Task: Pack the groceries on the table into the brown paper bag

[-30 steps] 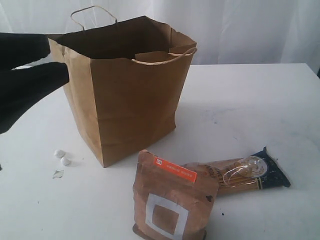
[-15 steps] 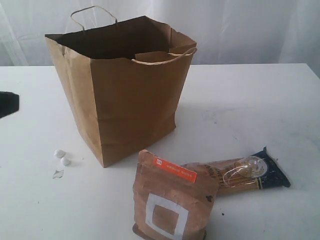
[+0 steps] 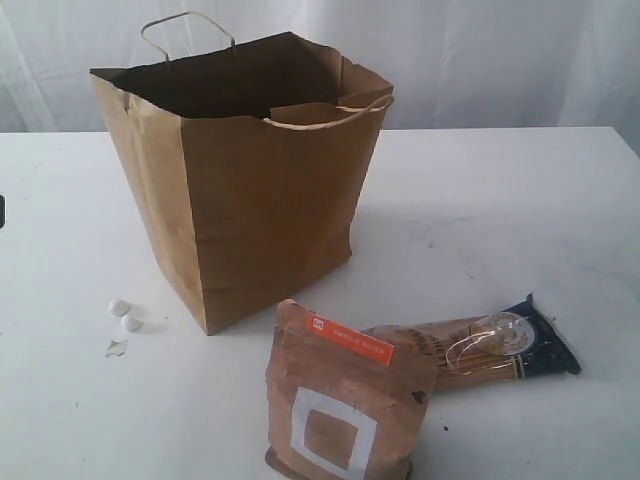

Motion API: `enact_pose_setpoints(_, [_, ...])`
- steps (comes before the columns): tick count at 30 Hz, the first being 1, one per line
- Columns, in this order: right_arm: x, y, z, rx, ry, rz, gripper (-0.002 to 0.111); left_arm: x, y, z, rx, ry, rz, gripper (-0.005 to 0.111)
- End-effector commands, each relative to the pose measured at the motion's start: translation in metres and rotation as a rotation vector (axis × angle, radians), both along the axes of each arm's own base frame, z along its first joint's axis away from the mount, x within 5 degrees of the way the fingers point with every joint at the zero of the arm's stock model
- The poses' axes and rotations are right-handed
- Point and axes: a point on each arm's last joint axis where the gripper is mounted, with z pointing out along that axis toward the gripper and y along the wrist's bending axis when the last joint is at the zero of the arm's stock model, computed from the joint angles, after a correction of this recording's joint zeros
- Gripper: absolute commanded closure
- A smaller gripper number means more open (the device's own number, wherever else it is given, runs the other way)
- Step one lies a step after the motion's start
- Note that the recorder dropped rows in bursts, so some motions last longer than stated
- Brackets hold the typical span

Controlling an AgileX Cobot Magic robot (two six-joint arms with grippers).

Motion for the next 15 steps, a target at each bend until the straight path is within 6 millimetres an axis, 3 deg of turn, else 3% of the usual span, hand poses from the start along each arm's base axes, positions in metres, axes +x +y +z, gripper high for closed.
enact_pose_setpoints(1, [0.0, 0.0, 0.0, -0.001, -0.015, -0.004, 0.094, 0.007, -0.001, -0.005, 0.061, 0.046, 0.017, 0.037])
enact_pose_setpoints(6, [0.0, 0.0, 0.0, -0.001, -0.015, -0.004, 0.094, 0.019, -0.008, -0.015, 0.077, 0.108, 0.028, 0.029])
enact_pose_setpoints(15, [0.0, 0.0, 0.0, -0.001, -0.015, -0.004, 0.094, 0.041, -0.022, -0.037, 0.131, 0.214, 0.029, 0.029])
